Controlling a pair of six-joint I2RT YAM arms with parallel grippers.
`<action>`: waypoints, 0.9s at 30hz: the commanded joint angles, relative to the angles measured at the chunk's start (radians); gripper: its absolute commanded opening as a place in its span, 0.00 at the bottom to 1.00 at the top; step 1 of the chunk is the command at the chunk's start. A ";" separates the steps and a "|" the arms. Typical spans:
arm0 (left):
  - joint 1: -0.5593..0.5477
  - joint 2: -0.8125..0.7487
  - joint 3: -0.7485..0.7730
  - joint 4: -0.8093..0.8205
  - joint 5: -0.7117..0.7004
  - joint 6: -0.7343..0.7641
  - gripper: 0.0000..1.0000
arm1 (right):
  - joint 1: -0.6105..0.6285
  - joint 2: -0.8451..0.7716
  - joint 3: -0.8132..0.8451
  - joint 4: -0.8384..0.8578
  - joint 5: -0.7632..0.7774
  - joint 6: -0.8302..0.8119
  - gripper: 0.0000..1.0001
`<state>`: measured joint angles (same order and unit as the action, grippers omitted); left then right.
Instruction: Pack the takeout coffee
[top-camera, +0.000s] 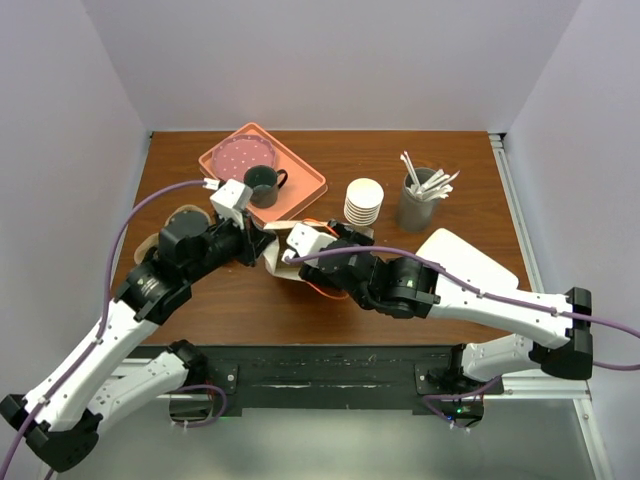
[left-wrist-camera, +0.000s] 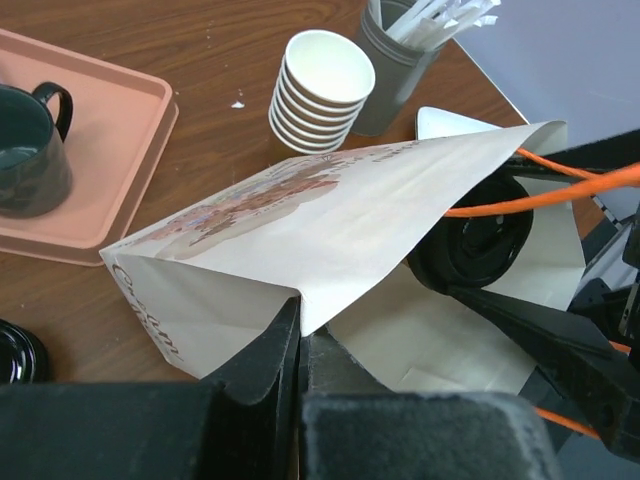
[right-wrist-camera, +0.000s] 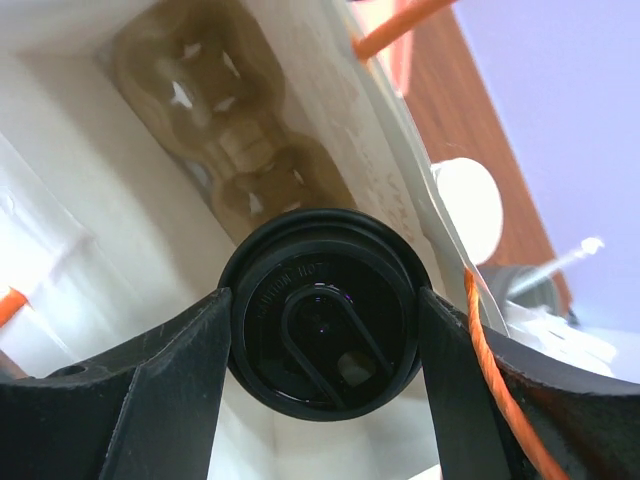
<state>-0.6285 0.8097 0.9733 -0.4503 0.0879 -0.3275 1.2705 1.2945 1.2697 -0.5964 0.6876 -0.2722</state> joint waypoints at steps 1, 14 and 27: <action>-0.002 -0.108 -0.092 -0.011 0.117 -0.044 0.00 | 0.004 -0.055 -0.030 0.009 -0.178 0.057 0.20; -0.002 -0.173 -0.180 -0.157 0.248 -0.025 0.00 | 0.115 -0.139 -0.217 0.064 -0.201 0.074 0.17; -0.002 -0.208 -0.205 -0.172 0.266 -0.038 0.00 | 0.136 -0.095 -0.227 0.081 -0.083 -0.064 0.19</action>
<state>-0.6289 0.5877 0.7700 -0.5900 0.3260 -0.3573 1.4063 1.1648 1.0203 -0.5598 0.5377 -0.2646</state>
